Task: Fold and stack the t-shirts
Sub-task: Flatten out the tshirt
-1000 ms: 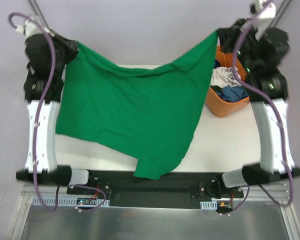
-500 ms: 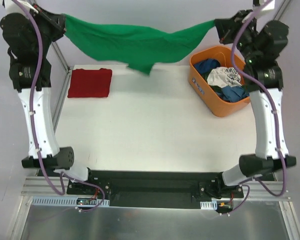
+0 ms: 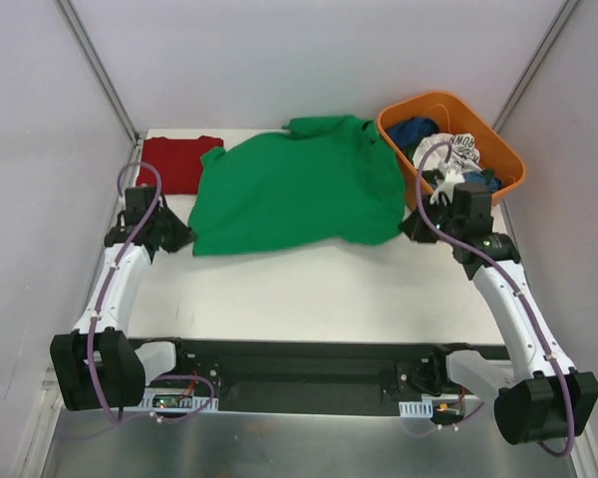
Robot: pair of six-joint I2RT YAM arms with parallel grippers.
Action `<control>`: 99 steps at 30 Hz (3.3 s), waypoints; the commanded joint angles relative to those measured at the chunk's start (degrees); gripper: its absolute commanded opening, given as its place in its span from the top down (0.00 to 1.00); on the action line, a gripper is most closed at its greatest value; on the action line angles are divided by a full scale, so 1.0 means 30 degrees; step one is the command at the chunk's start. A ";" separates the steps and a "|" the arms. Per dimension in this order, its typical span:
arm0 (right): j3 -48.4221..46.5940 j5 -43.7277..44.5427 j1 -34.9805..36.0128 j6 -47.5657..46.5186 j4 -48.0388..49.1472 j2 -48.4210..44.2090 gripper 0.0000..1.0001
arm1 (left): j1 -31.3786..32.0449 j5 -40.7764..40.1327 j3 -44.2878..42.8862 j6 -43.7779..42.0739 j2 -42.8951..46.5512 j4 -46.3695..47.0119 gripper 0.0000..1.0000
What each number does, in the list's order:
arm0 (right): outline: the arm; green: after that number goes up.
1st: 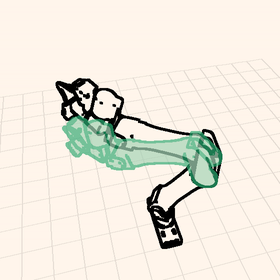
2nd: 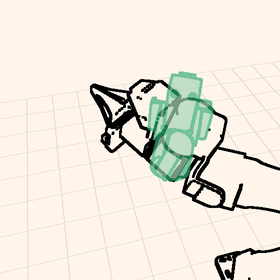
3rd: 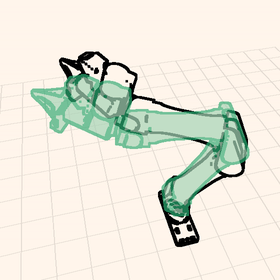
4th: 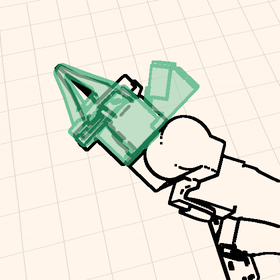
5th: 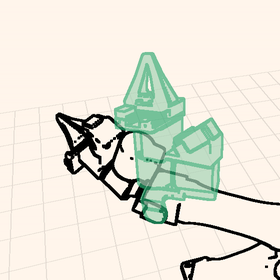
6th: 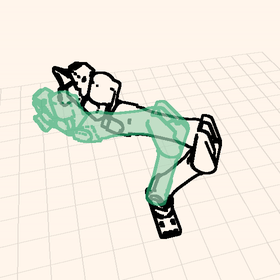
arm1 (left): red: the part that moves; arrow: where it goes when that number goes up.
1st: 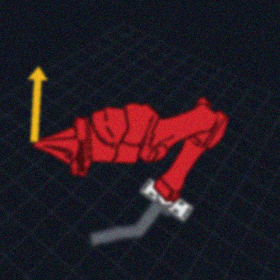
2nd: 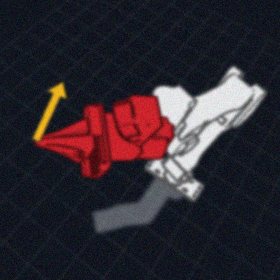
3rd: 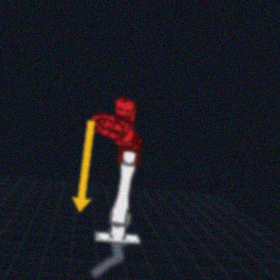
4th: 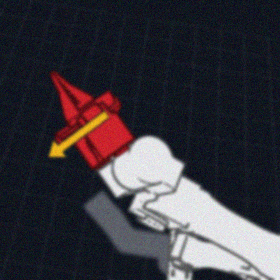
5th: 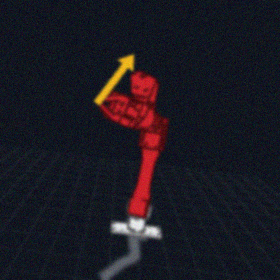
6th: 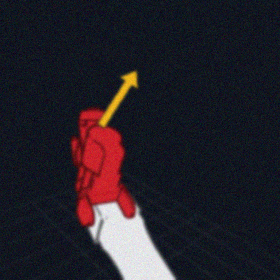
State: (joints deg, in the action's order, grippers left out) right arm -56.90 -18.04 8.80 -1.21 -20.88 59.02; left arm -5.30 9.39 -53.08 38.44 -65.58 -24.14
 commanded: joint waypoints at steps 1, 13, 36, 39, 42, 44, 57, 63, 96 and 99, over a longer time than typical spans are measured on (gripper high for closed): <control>0.2001 0.1880 -0.0062 0.0346 -0.4664 -0.1510 0.98 | -0.0049 0.1438 0.2800 0.2100 0.1440 -0.0447 0.89; 0.2155 0.4459 -0.0061 0.1429 -0.8710 -0.0807 0.27 | -0.0020 -0.1284 0.3368 0.2042 0.1147 -0.4169 0.01; -0.0311 0.3963 0.5388 0.3392 -0.1828 0.9268 0.02 | 0.4403 0.1325 -0.1791 0.1163 -0.8079 -0.1299 0.01; 0.0771 0.3964 0.5359 0.3626 -0.1886 0.9680 0.02 | 0.4403 0.1061 -0.0971 0.1221 -0.8549 -0.1182 0.01; 0.2586 0.3613 0.5359 0.4006 -0.2062 0.9243 0.02 | 0.4403 0.0855 0.0141 0.1455 -0.8725 -0.1182 0.01; 0.4280 0.3262 0.5505 0.4328 -0.2033 0.8310 0.02 | 0.4403 0.0651 0.1283 0.1719 -0.8434 -0.1211 0.01; 0.8248 0.1563 0.7350 0.6909 -0.5808 0.1510 0.03 | 0.3261 -0.0403 0.6823 0.4179 -0.1472 -0.5336 0.01; 0.5147 0.1967 0.7556 0.4540 -0.8915 -0.0192 0.03 | 0.3261 -0.1019 0.5568 0.4006 0.1642 -0.7188 0.01; -0.1718 1.1489 0.3780 0.2510 -0.8155 1.2266 0.01 | 0.2384 -0.1869 -0.0121 0.1808 -1.0483 -0.2500 0.01; -0.1043 1.2575 0.2519 0.3535 -0.8623 1.0797 0.01 | 0.2149 -0.2074 0.0027 0.1749 -1.0483 -0.2529 0.01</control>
State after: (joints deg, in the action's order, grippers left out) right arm -62.22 14.66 20.16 4.54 -43.38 98.63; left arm 2.70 5.96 -55.77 44.40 -95.24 -31.55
